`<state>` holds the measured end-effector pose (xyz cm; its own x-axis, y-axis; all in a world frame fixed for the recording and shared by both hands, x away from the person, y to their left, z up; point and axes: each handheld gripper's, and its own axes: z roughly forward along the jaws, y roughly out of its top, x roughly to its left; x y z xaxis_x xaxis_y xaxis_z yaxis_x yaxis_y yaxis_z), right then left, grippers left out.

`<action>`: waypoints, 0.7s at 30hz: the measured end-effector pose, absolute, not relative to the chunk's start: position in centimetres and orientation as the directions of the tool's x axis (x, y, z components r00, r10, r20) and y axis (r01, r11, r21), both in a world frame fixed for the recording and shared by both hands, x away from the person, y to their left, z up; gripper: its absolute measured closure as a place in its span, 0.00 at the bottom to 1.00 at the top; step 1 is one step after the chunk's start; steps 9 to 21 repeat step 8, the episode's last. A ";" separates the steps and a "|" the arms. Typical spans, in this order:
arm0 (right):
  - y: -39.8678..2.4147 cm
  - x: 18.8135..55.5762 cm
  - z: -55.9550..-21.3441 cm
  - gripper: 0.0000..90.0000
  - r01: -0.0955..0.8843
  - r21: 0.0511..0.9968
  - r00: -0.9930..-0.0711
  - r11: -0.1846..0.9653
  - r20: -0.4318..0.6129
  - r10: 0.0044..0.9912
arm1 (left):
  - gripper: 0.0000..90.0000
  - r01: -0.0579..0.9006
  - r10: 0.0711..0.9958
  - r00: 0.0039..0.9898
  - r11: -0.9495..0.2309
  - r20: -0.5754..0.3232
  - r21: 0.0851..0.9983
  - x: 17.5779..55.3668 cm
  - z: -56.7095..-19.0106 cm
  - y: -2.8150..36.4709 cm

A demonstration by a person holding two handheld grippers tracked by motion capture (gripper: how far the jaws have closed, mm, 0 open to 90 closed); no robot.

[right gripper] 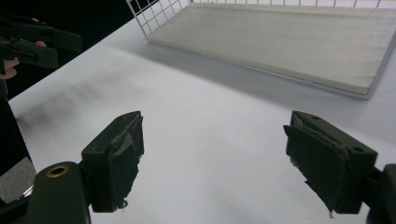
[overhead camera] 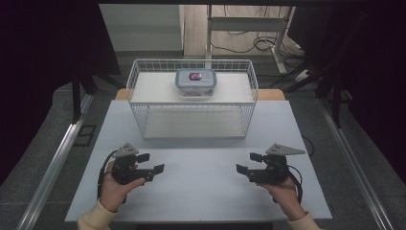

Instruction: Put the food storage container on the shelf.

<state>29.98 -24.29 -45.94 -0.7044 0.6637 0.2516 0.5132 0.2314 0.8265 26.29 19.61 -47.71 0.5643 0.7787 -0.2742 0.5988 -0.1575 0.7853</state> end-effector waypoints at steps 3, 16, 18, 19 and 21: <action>-24.0 29.9 -46.0 0.22 0.501 0.834 -0.707 0.232 0.240 0.666 | 0.25 0.591 0.782 0.562 -0.151 -0.270 0.792 26.2 -47.6 19.7; -23.8 29.7 -46.4 0.22 0.497 0.832 -0.709 0.244 0.228 0.667 | 0.26 0.604 0.769 0.558 -0.119 -0.312 0.788 26.1 -47.8 19.9; -23.8 29.7 -46.4 0.22 0.497 0.832 -0.709 0.244 0.228 0.667 | 0.26 0.604 0.769 0.558 -0.119 -0.312 0.788 26.1 -47.8 19.9; -23.8 29.7 -46.4 0.22 0.497 0.832 -0.709 0.244 0.228 0.667 | 0.26 0.604 0.769 0.558 -0.119 -0.312 0.788 26.1 -47.8 19.9; -23.8 29.7 -46.4 0.22 0.497 0.832 -0.709 0.244 0.228 0.667 | 0.26 0.604 0.769 0.558 -0.119 -0.312 0.788 26.1 -47.8 19.9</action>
